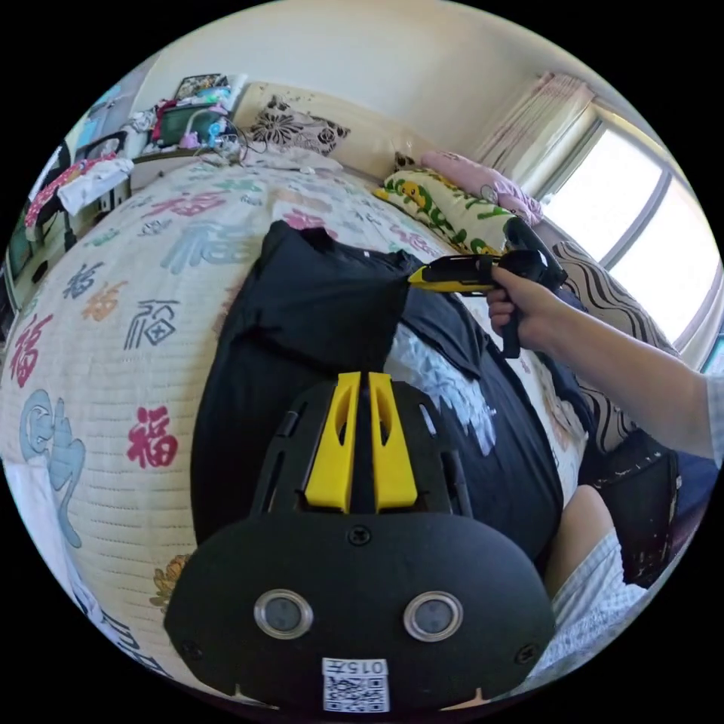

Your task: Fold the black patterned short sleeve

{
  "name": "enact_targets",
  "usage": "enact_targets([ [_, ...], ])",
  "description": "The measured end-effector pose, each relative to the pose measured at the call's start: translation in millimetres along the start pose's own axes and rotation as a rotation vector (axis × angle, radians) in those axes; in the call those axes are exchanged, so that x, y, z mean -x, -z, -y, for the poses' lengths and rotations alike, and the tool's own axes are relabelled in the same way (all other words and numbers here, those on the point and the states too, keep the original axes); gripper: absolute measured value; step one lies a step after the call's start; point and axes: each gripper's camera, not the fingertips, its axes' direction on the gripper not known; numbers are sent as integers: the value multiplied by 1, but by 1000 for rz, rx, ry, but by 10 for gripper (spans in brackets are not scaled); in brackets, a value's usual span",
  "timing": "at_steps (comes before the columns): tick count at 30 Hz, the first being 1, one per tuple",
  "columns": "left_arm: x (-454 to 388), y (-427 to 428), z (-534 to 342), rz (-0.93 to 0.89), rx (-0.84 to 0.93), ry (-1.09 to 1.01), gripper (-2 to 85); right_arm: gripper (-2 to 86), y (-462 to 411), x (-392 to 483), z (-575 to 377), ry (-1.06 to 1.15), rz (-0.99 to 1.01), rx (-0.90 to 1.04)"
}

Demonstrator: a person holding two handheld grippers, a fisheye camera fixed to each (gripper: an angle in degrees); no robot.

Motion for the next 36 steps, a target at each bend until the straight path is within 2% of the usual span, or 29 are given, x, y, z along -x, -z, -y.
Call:
enact_targets([
  [4, -19, -22, 4, -46, 39, -12, 53, -6, 28, -18, -8, -17, -62, 5],
  [7, -26, -20, 21, -29, -38, -16, 56, -5, 55, -2, -5, 84, -64, -56],
  [10, -30, -39, 49, 13, -51, -26, 55, -3, 60, 30, 1, 222, -58, -20],
  [12, -33, -66, 65, 27, 0, -43, 52, -5, 52, 41, 5, 225, -103, 29],
  [15, -34, -126, 83, 71, 216, -49, 33, -7, 38, 35, 7, 192, -155, 173],
  [17, -33, -146, 93, 37, 317, -48, 31, -5, 61, 28, 3, 181, -87, 172],
  [19, -35, -152, 109, 28, 411, -50, 40, 0, 91, 22, 0, 178, -106, 120],
  [22, -50, -142, 147, 68, 285, -155, 67, 29, 148, 10, 0, 275, -185, 2],
  [25, -75, -163, 200, 115, 229, -280, 91, 65, 182, 0, 19, 274, -293, -1],
  [27, -87, -193, 228, 160, 251, -337, 92, 69, 194, 2, 30, 291, -337, 4],
  [29, -96, -243, 254, 228, 351, -352, 92, 72, 204, 4, 42, 267, -380, -1],
  [31, -104, -273, 265, 253, 394, -355, 94, 79, 208, 2, 49, 223, -347, -1],
  [36, -121, -326, 267, 258, 451, -364, 87, 79, 199, 6, 48, 214, -360, 143],
])
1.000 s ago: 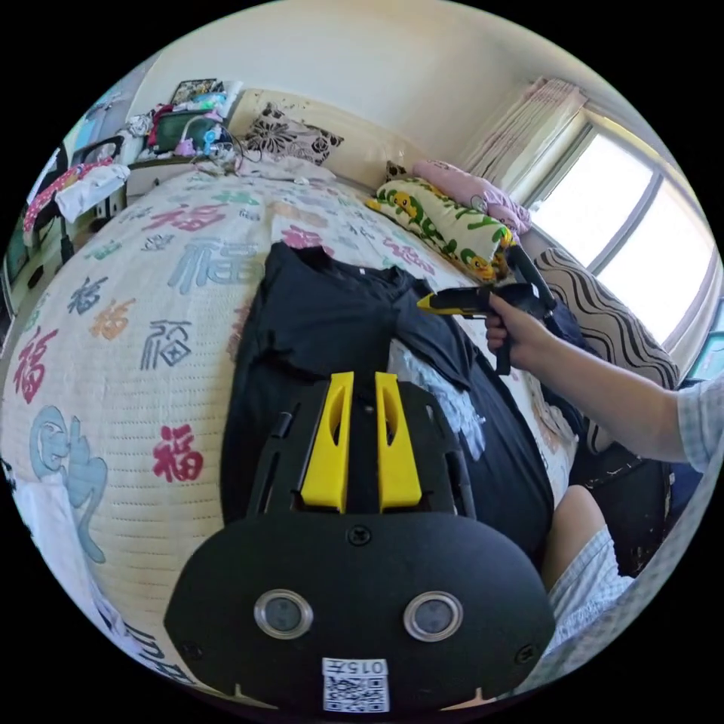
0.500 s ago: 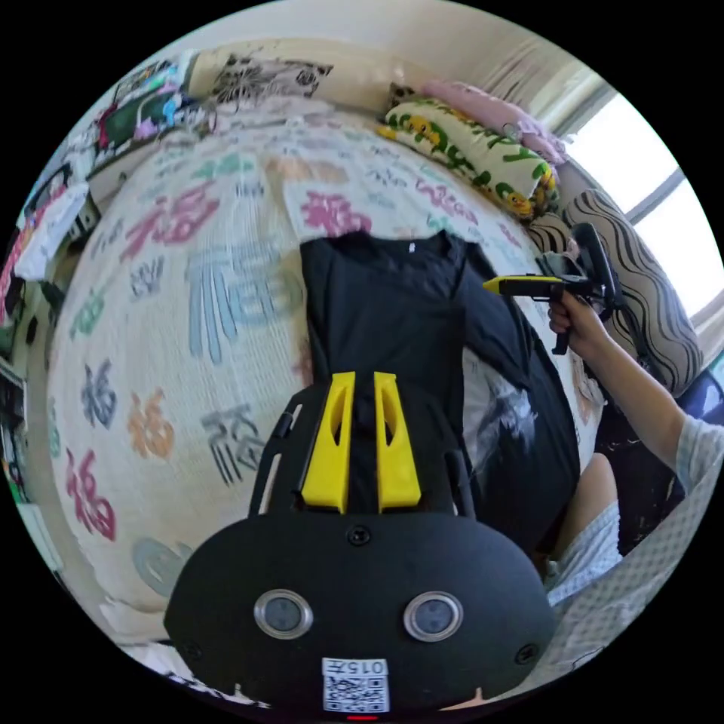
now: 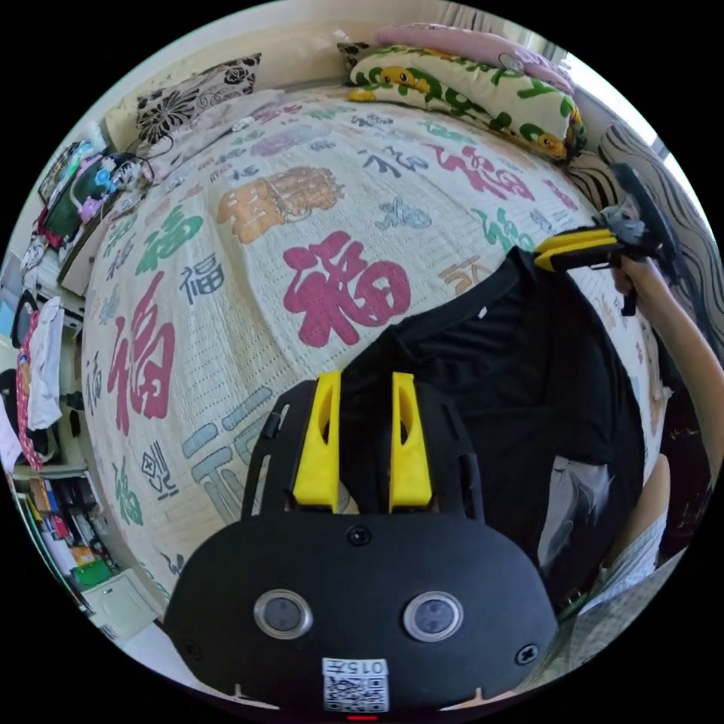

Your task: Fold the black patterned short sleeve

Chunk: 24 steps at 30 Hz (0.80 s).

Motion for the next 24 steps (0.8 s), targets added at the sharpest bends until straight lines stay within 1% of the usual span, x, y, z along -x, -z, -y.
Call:
enact_targets([
  [1, -8, -10, 1, 15, 26, -18, 69, 62, 8, 7, -7, 32, -25, -9],
  [2, -16, -10, 0, 43, 5, -44, 47, 29, 14, 15, -14, 70, -46, -6],
  [4, -23, -9, 3, 14, 12, -60, 20, 6, 26, 23, -23, 116, -42, 17],
  [7, -25, 7, 7, 4, -43, -14, 6, -4, 59, 26, -37, 79, -24, -47],
  [9, -19, 21, 12, -45, -65, 44, 3, -7, 83, 25, -44, 37, -14, -84],
  [11, -16, 48, 14, -86, -139, 99, 0, -7, 118, 27, -55, -10, -16, -145],
  [13, -20, 65, 15, -110, -172, 112, 0, -7, 140, 32, -65, -36, -9, -175],
  [15, -33, 78, 10, -89, -193, 90, 0, -6, 156, 42, -80, -34, -13, -186],
  [18, -64, 94, -18, -36, -220, 10, 1, -4, 174, 64, -118, 6, -12, -182],
  [20, -85, 114, -61, -60, -267, -21, 2, -4, 193, 80, -164, 47, 59, -198],
  [21, -91, 119, -74, -76, -276, -32, 3, -4, 198, 85, -179, 55, 87, -201],
  [23, -122, 141, -132, -110, -288, -90, 3, -5, 219, 106, -241, 107, 171, -197],
  [24, -131, 147, -148, -116, -287, -111, 3, -5, 224, 113, -258, 123, 183, -196],
])
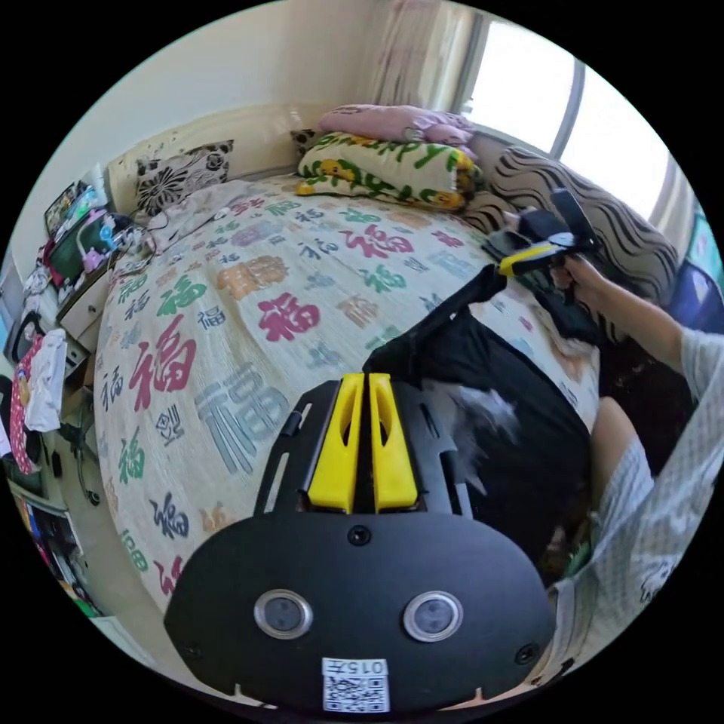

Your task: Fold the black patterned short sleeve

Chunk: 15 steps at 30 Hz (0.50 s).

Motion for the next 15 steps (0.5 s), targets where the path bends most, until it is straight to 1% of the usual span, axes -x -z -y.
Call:
enact_targets([
  [4, -96, 56, -93, -39, 27, -140, 3, -5, 35, 75, -109, 103, 82, 47],
  [8, -191, 83, -181, -51, 108, -268, 2, -4, 36, 144, -215, 154, 82, 149],
  [11, -243, 85, -231, -34, 202, -323, 1, -3, 22, 178, -277, 148, 89, 234],
  [15, -286, 90, -269, -18, 267, -361, -2, -1, 8, 207, -331, 123, 98, 292],
])
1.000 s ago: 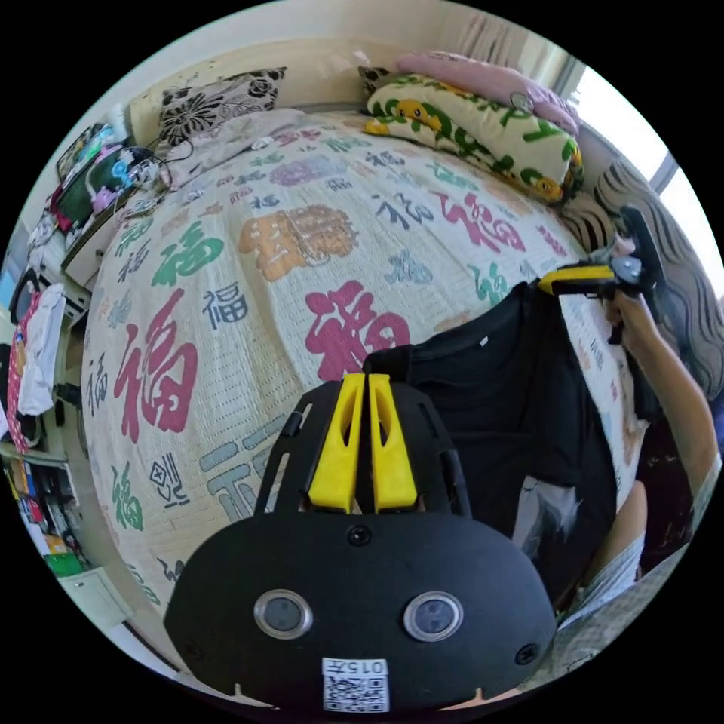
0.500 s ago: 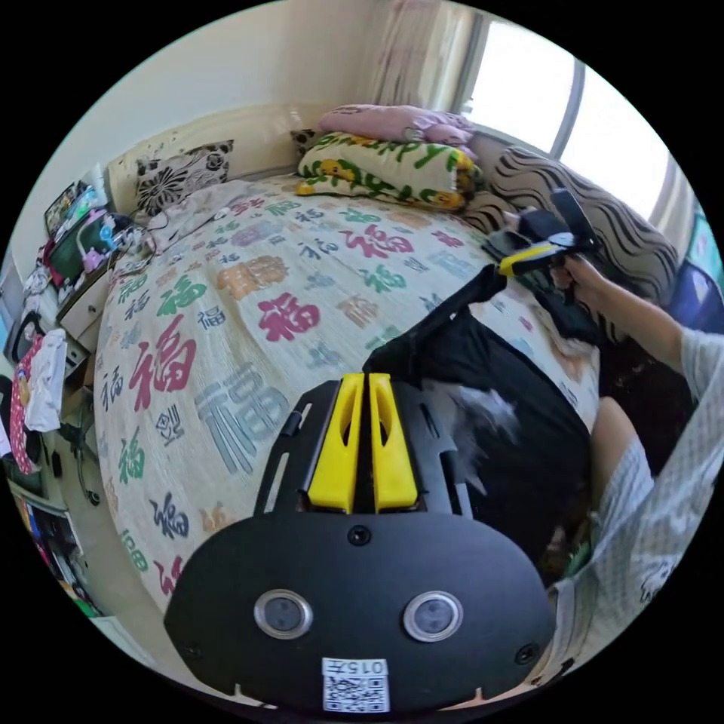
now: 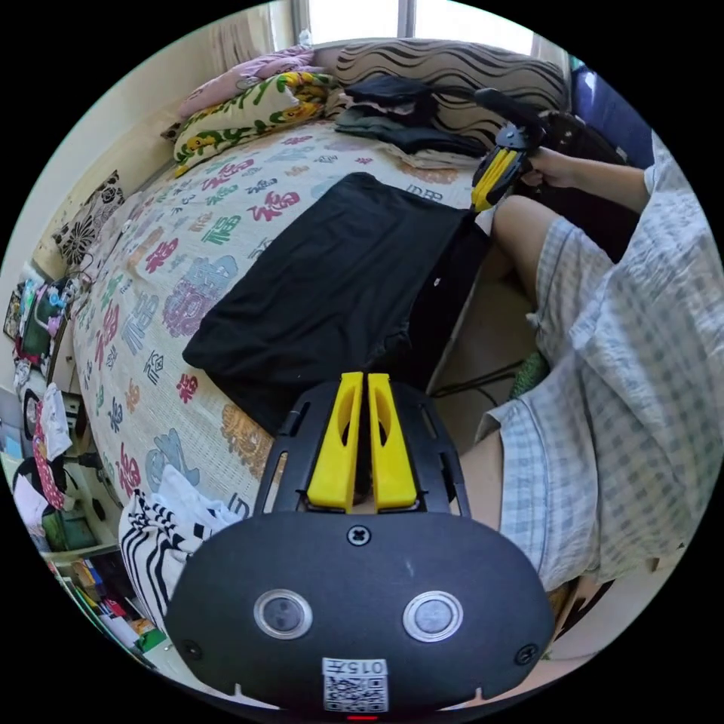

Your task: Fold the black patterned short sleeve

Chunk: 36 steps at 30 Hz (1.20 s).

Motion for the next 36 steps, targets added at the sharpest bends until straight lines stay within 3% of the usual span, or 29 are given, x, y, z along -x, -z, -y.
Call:
enact_targets([
  [11, -58, -15, -12, 31, 160, -74, -4, 0, -57, 45, -47, 30, -163, 137],
  [16, -63, 5, -25, 52, 142, -89, -5, 1, -63, 63, -58, 100, -285, 180],
  [21, -44, -15, -31, -34, 349, -20, -8, 1, -73, 45, -63, -12, -205, 250],
  [24, -32, -11, -46, -70, 489, 35, -8, -2, -58, 38, -73, -73, -210, 187],
  [27, -15, 15, -59, -111, 402, 129, -9, -5, -50, 35, -75, -88, -195, 105],
  [31, 18, 45, -55, -218, 130, 258, -9, -7, -72, 24, -52, -49, -140, 139],
  [33, 32, 39, -52, -192, 138, 299, -9, -8, -87, 15, -43, -41, -152, 186],
  [36, 53, 13, -62, -163, 327, 330, -8, -9, -106, -13, -38, -94, -139, 277],
])
